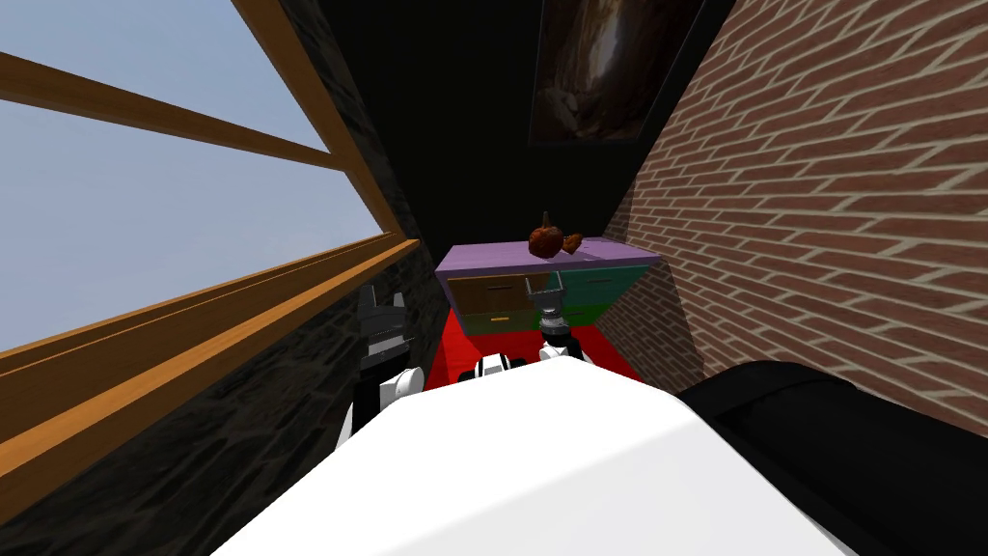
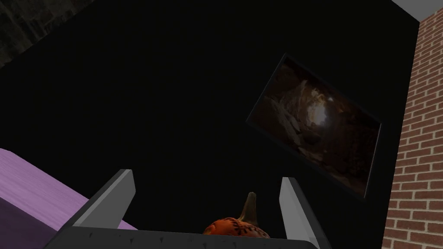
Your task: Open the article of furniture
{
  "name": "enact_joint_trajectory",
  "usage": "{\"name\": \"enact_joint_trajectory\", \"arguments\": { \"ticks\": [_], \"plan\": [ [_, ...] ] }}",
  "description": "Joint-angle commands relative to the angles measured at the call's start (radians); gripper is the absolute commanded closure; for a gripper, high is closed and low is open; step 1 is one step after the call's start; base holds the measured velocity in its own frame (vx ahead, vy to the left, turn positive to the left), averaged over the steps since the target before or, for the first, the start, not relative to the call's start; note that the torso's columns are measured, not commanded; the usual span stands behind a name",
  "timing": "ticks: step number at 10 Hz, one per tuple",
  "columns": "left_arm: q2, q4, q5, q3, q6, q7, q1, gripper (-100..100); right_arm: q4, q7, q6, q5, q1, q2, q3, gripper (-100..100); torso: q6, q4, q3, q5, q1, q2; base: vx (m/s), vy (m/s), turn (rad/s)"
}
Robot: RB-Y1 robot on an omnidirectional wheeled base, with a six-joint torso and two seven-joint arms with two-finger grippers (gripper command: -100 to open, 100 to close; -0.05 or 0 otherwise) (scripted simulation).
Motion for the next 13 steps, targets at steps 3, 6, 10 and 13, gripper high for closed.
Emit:
{"name": "enact_joint_trajectory", "arguments": {
  "ticks": [3, 6, 10, 13],
  "plan": [
    [0.0, 0.0, 0.0, 0.0, 0.0, 0.0, 0.0, 0, 0.036, -0.13, -0.04, -0.06, -0.005, -0.02, 0.045, -100, 0.0, 0.0, 0.0, 0.001, 0.001, 0.0, 0.073, 0.035, 0.008],
    [0.0, 0.0, 0.0, 0.0, 0.0, 0.0, 0.0, 0, 0.063, -0.206, -0.067, -0.103, -0.009, -0.036, 0.075, -100, 0.0, 0.0, 0.001, 0.0, 0.0, 0.001, 0.047, 0.026, 0.009],
    [0.0, 0.0, 0.0, 0.0, 0.0, 0.0, 0.0, 0, 0.118, -0.319, -0.12, -0.191, -0.018, -0.069, 0.134, -100, 0.0, 0.0, 0.001, 0.0, 0.0, 0.002, 0.056, 0.028, 0.013],
    [0.0, 0.0, 0.0, 0.0, 0.0, 0.0, 0.0, 0, 0.146, -0.397, -0.146, -0.235, -0.024, -0.086, 0.163, -100, 0.0, 0.0, 0.001, 0.0, 0.0, 0.002, 0.053, 0.027, 0.012]
  ]
}}
